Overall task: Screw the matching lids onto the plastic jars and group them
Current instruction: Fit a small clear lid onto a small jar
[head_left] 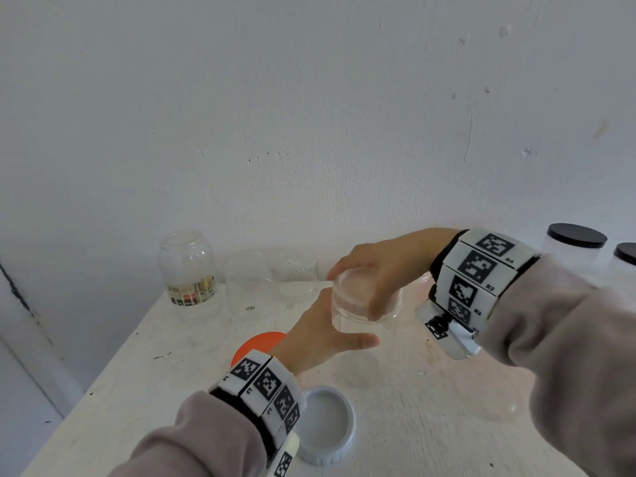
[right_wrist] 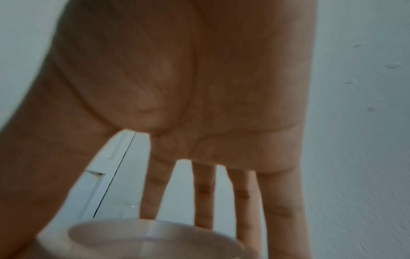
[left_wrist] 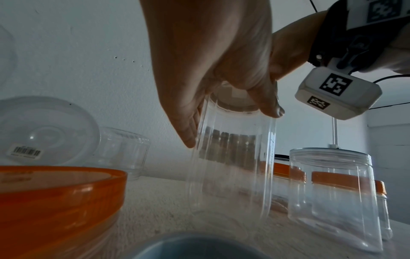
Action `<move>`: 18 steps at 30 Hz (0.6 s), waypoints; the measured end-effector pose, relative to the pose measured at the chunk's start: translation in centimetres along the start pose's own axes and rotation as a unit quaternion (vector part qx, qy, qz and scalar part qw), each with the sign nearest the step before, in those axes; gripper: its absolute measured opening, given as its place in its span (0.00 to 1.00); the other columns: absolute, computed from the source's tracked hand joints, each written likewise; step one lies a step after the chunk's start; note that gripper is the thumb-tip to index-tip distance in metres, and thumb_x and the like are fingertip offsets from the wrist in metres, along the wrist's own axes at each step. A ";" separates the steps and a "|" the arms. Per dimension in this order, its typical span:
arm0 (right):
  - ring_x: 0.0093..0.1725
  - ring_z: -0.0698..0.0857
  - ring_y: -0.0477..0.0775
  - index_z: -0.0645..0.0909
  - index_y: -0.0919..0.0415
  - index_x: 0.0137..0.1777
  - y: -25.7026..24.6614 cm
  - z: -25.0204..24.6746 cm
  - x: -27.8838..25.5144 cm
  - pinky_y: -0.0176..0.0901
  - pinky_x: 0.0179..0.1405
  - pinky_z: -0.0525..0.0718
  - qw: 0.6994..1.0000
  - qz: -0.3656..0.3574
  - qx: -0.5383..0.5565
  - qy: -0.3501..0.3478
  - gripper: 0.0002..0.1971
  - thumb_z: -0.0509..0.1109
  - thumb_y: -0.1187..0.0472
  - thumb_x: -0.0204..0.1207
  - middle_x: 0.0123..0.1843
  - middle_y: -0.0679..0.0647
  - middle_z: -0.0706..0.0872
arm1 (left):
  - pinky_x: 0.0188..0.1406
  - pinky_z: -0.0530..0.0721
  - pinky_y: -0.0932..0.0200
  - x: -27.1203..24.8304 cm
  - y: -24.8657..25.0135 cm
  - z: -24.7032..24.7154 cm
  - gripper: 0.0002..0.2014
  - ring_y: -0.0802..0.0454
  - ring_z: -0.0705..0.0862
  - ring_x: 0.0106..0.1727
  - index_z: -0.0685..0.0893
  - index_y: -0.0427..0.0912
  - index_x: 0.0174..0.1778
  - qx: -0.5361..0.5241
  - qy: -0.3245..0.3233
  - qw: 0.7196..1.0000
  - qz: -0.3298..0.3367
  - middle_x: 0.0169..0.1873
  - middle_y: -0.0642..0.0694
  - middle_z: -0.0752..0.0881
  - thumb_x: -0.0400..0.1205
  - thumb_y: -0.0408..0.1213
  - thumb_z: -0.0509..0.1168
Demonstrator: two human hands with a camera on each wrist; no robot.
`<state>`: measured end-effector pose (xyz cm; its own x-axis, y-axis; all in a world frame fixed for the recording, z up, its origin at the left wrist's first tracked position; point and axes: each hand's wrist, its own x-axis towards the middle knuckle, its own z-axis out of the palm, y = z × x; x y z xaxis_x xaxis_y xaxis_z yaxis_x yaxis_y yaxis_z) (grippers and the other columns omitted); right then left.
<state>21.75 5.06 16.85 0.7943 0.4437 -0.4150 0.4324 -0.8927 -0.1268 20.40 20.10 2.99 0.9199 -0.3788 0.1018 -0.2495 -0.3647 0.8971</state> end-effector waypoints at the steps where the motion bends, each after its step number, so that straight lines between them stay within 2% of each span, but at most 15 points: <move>1: 0.71 0.73 0.53 0.61 0.29 0.76 0.1 0.1 0.1 0.50 0.67 0.77 1.000 0.004 -0.003 0.011 0.39 0.78 0.43 0.67 0.73 0.42 0.68 | 0.49 0.73 0.77 0.0 0.1 0.0 0.34 0.81 0.74 0.56 0.64 0.74 0.59 0.001 -0.001 1.000 -0.001 0.55 0.74 0.76 0.67 0.51 0.79; 2: 0.66 0.77 0.54 0.62 0.30 0.76 0.1 0.3 0.3 0.48 0.62 0.80 1.000 0.013 -0.008 0.024 0.39 0.77 0.38 0.66 0.71 0.43 0.69 | 0.48 0.74 0.78 -0.1 0.2 -0.1 0.33 0.82 0.75 0.55 0.65 0.75 0.58 0.001 -0.002 1.000 0.001 0.54 0.76 0.77 0.67 0.50 0.79; 4: 0.49 0.82 0.47 0.63 0.34 0.75 -0.1 0.7 0.6 0.41 0.46 0.83 0.998 0.034 -0.016 0.053 0.40 0.72 0.29 0.64 0.66 0.45 0.72 | 0.52 0.73 0.82 -0.2 0.2 -0.1 0.34 0.82 0.74 0.58 0.65 0.76 0.60 0.003 -0.004 1.000 0.009 0.55 0.79 0.77 0.67 0.50 0.79; 5: 0.44 0.80 0.44 0.63 0.36 0.76 -0.2 0.9 0.7 0.39 0.39 0.80 0.997 0.043 -0.022 0.064 0.41 0.70 0.26 0.63 0.63 0.45 0.73 | 0.57 0.72 0.79 -0.2 0.1 0.0 0.37 0.78 0.74 0.61 0.64 0.75 0.64 0.002 -0.003 1.000 0.011 0.59 0.76 0.76 0.67 0.51 0.79; 6: 0.44 0.79 0.43 0.62 0.37 0.77 -0.2 1.0 0.8 0.39 0.39 0.78 0.996 0.051 -0.027 0.068 0.43 0.68 0.24 0.63 0.63 0.46 0.73 | 0.63 0.71 0.73 -0.1 0.0 0.0 0.40 0.71 0.74 0.65 0.63 0.72 0.69 0.001 0.000 1.000 0.009 0.64 0.71 0.75 0.67 0.52 0.79; 7: 0.50 0.80 0.46 0.59 0.37 0.78 -0.1 1.0 1.0 0.43 0.46 0.80 0.996 0.056 -0.029 0.065 0.46 0.68 0.24 0.61 0.66 0.47 0.73 | 0.66 0.70 0.66 0.0 -0.1 0.0 0.42 0.66 0.73 0.67 0.62 0.67 0.71 0.001 0.003 1.000 0.005 0.67 0.66 0.74 0.66 0.52 0.79; 8: 0.60 0.79 0.50 0.54 0.34 0.79 0.1 0.9 1.0 0.48 0.56 0.80 0.997 0.057 -0.027 0.054 0.49 0.70 0.24 0.60 0.71 0.48 0.71 | 0.66 0.70 0.63 0.0 -0.2 0.0 0.42 0.64 0.73 0.67 0.62 0.65 0.72 0.001 0.004 1.000 0.001 0.67 0.63 0.74 0.66 0.53 0.79; 9: 0.69 0.75 0.54 0.49 0.31 0.80 0.1 0.8 1.0 0.55 0.65 0.77 0.998 0.053 -0.021 0.039 0.51 0.74 0.28 0.60 0.75 0.47 0.68 | 0.64 0.70 0.64 0.0 -0.2 -0.1 0.42 0.65 0.74 0.66 0.62 0.64 0.71 0.001 0.004 1.000 -0.001 0.66 0.63 0.74 0.66 0.53 0.79; 10: 0.73 0.71 0.56 0.46 0.28 0.79 0.1 0.6 0.8 0.58 0.70 0.74 0.999 0.042 -0.013 0.023 0.53 0.78 0.33 0.60 0.77 0.46 0.65 | 0.62 0.71 0.66 0.0 -0.2 -0.1 0.42 0.66 0.74 0.64 0.62 0.64 0.70 0.005 0.003 1.000 -0.002 0.65 0.63 0.74 0.65 0.54 0.79; 11: 0.75 0.68 0.56 0.46 0.27 0.79 0.1 0.4 0.6 0.59 0.71 0.73 1.000 0.029 -0.004 0.011 0.53 0.81 0.40 0.62 0.78 0.45 0.63 | 0.61 0.71 0.67 0.0 -0.2 -0.1 0.42 0.68 0.74 0.63 0.62 0.65 0.70 0.007 0.001 1.000 -0.001 0.65 0.64 0.74 0.65 0.55 0.79; 13: 0.75 0.67 0.54 0.53 0.28 0.78 0.2 0.0 0.3 0.56 0.72 0.73 1.000 0.009 0.004 0.003 0.49 0.82 0.48 0.64 0.76 0.42 0.64 | 0.61 0.71 0.69 0.0 -0.1 -0.1 0.43 0.71 0.73 0.63 0.62 0.64 0.71 0.004 -0.003 1.000 0.005 0.64 0.65 0.74 0.63 0.57 0.79; 14: 0.74 0.68 0.52 0.57 0.29 0.77 0.3 -0.1 0.3 0.54 0.71 0.73 1.000 0.003 0.004 0.006 0.46 0.81 0.48 0.66 0.75 0.41 0.65 | 0.62 0.71 0.68 0.0 -0.1 0.0 0.45 0.70 0.73 0.64 0.62 0.63 0.72 0.000 -0.004 1.000 0.006 0.65 0.65 0.74 0.62 0.58 0.78; 16: 0.71 0.72 0.52 0.62 0.31 0.77 0.4 0.1 0.3 0.51 0.68 0.77 1.000 0.003 -0.007 0.022 0.41 0.79 0.43 0.66 0.73 0.41 0.68 | 0.64 0.72 0.65 0.0 -0.1 0.0 0.45 0.68 0.74 0.65 0.63 0.64 0.72 -0.001 -0.003 1.000 0.003 0.65 0.65 0.75 0.61 0.58 0.78; 18: 0.66 0.78 0.54 0.62 0.32 0.76 0.4 0.2 0.5 0.50 0.64 0.82 0.999 0.014 -0.021 0.034 0.41 0.78 0.36 0.64 0.72 0.42 0.70 | 0.58 0.72 0.69 0.0 0.0 0.0 0.41 0.72 0.74 0.63 0.63 0.69 0.67 -0.001 -0.003 1.000 0.001 0.62 0.69 0.74 0.61 0.58 0.78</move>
<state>22.20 4.94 16.39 0.8327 0.4248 -0.3552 0.4264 -0.9011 -0.0781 20.37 20.10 2.99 0.9178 -0.3839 0.1012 -0.2505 -0.3623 0.8978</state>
